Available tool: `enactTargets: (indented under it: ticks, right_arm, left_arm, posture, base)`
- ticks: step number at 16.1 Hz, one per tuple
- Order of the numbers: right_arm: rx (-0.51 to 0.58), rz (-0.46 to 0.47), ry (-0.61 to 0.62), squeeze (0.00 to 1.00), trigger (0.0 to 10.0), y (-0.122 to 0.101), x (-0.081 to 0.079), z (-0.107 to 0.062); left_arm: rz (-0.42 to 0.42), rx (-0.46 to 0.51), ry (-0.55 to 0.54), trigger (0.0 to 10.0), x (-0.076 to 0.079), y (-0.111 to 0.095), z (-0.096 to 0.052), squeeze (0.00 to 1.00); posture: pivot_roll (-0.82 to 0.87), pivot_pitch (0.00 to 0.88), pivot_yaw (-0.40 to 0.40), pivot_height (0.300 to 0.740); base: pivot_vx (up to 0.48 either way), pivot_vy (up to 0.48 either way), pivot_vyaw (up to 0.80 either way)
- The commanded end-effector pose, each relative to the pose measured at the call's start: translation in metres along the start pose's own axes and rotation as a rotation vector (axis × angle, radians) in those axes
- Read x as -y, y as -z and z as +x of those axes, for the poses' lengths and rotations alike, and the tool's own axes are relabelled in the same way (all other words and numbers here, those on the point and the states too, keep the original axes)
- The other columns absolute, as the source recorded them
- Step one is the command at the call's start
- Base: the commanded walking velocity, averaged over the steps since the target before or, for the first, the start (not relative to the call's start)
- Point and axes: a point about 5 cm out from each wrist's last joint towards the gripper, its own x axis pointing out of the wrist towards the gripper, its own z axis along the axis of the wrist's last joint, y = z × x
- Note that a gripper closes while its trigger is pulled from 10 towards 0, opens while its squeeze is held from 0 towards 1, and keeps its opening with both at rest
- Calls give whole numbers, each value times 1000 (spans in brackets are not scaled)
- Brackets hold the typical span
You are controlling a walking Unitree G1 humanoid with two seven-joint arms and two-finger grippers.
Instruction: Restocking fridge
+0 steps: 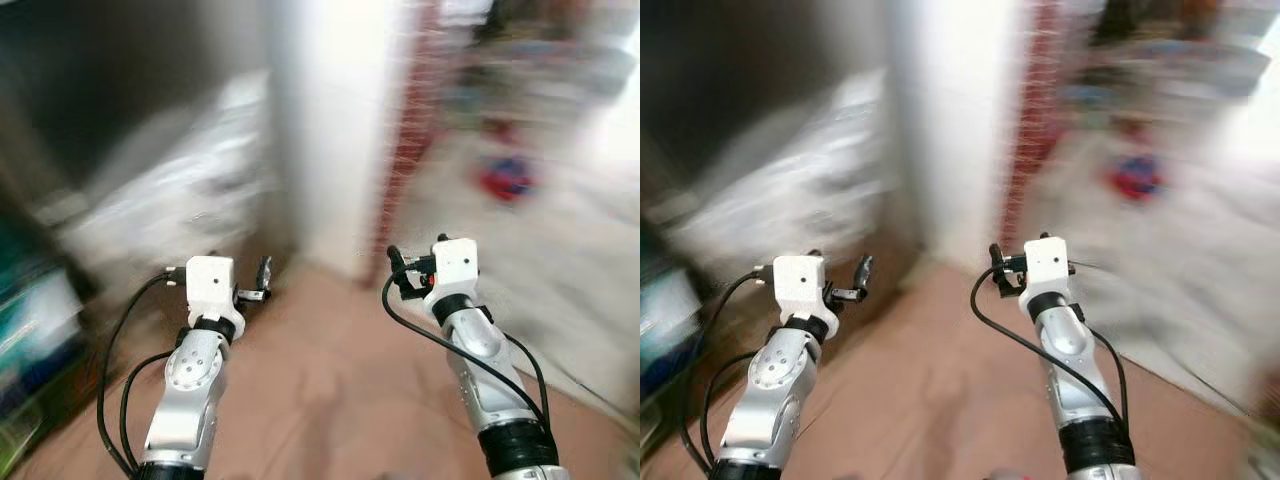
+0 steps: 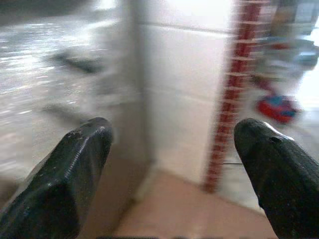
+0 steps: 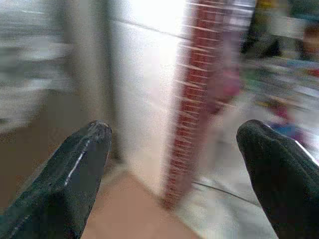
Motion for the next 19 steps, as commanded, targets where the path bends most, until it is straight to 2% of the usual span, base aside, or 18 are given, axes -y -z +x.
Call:
enactTargets:
  ticks: [1, 4, 10, 19]
  right_arm:
    - [10, -2, 5, 0, 10000, -5, 2, 3]
    - [17, -6, 17, 0, 10000, -10, 5, 7]
    - [4, 6, 24, 0, 10000, -6, 6, 3]
    - [9, -2, 10, 0, 10000, -9, 6, 5]
  left_arm:
    - [-7, 1, 5, 10000, 1, 1, 0, 0]
    - [-12, 7, 8, 10000, 2, -1, 4, 0]
    - [-25, -7, 20, 10000, 4, 2, 2, 0]
    - [-39, -26, 27, 10000, 8, 5, 0, 0]
  posture:
    - [17, 0, 34, 740]
    - [16, 0, 27, 740]
    - [14, 0, 24, 740]
    - [20, 0, 8, 740]
  base:
    - [461, 0, -800]
    - [436, 0, -800]
    - [376, 296, -800]
    - [0, 0, -800]
